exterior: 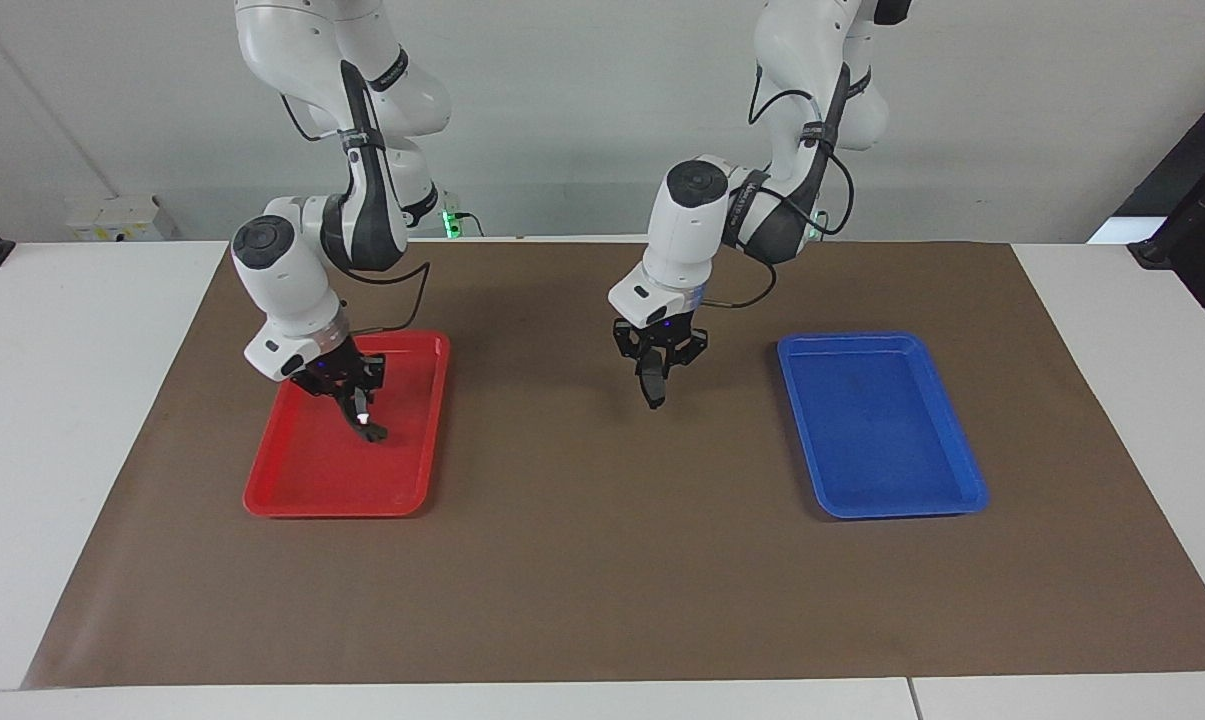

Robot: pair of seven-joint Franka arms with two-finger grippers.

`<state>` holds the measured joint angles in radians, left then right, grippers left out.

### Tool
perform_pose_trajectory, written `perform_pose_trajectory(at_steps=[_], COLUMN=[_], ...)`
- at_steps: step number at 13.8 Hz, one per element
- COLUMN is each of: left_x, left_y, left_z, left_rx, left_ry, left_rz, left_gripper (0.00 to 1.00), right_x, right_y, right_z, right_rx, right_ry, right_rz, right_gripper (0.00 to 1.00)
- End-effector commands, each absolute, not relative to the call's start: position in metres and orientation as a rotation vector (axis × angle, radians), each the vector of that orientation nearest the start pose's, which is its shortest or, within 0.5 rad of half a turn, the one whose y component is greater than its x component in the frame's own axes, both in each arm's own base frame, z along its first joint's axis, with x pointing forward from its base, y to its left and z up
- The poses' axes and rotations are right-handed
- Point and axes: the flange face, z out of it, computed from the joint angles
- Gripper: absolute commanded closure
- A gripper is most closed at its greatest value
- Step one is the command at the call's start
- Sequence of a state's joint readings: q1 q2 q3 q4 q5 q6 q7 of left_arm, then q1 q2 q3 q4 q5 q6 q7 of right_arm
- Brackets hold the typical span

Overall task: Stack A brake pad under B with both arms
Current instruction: 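Carry the pad with the left gripper toward the table center while the right gripper lifts, then set the pad on the table center and open the left gripper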

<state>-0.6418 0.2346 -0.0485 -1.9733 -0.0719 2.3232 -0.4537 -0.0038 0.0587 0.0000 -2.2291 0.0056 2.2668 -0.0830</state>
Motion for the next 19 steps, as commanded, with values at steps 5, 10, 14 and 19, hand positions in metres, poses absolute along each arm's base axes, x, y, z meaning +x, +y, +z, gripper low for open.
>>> perform_pose_trajectory(at_steps=[5, 10, 14, 19], left_x=[0.484, 0.492, 0.506, 0.536], left_y=[-0.423, -0.406, -0.36, -0.241], left_z=[0.318, 0.308, 0.37, 0.435], left_rx=[-3.296, -3.281, -3.271, -3.229], left_ry=[0.261, 0.239, 0.141, 0.309], left_rz=[-0.104, -0.076, -0.021, 0.101], left_gripper=[0.99, 0.01, 0.01, 0.01], right_x=[0.55, 0.557, 0.556, 0.555], right_y=[0.034, 0.051, 0.057, 0.142], right_z=[0.403, 0.415, 0.416, 0.423], right_rx=[-3.117, -3.116, -3.115, -3.102], right_ry=[-0.018, -0.052, -0.066, -0.002], right_rz=[0.085, 0.098, 0.098, 0.04], right_gripper=[1.0, 1.0, 1.0, 1.0])
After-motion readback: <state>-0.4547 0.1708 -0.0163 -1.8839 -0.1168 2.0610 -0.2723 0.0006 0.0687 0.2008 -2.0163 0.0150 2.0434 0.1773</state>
